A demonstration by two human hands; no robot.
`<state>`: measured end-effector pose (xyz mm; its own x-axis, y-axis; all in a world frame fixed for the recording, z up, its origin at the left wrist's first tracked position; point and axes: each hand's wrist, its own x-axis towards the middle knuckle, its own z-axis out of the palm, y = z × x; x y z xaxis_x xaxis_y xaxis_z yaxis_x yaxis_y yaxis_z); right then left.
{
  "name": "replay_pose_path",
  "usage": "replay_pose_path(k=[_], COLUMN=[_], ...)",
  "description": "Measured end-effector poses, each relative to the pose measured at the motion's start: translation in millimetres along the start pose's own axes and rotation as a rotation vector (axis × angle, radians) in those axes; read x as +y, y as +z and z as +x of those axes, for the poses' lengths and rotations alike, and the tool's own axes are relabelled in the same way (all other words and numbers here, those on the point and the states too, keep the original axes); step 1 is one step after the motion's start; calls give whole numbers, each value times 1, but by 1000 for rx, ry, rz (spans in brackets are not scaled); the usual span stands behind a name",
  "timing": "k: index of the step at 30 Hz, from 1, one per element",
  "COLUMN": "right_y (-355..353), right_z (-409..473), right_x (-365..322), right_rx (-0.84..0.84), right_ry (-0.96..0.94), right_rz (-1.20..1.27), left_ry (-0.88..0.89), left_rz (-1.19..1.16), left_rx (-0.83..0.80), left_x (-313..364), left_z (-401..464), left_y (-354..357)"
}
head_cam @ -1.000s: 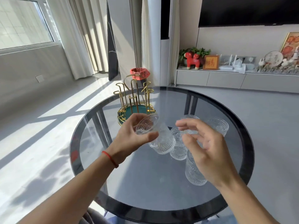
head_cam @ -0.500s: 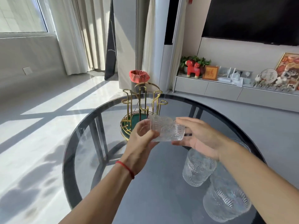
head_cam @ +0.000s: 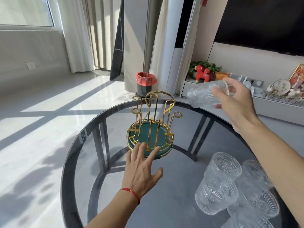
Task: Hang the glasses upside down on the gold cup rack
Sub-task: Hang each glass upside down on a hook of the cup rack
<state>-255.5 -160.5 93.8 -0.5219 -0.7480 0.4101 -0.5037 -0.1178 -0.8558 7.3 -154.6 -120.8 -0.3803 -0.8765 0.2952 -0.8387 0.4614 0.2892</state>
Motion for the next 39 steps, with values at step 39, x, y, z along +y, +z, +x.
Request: replay_pose_path(k=[39], right_y=[116], right_z=[59], right_x=[-10], right_rx=[-581], right_ry=[-82], right_rz=[-268], left_ry=[-10], left_rz=[73], left_rx=[-5], left_x=[-2], left_z=[5], left_y=[1])
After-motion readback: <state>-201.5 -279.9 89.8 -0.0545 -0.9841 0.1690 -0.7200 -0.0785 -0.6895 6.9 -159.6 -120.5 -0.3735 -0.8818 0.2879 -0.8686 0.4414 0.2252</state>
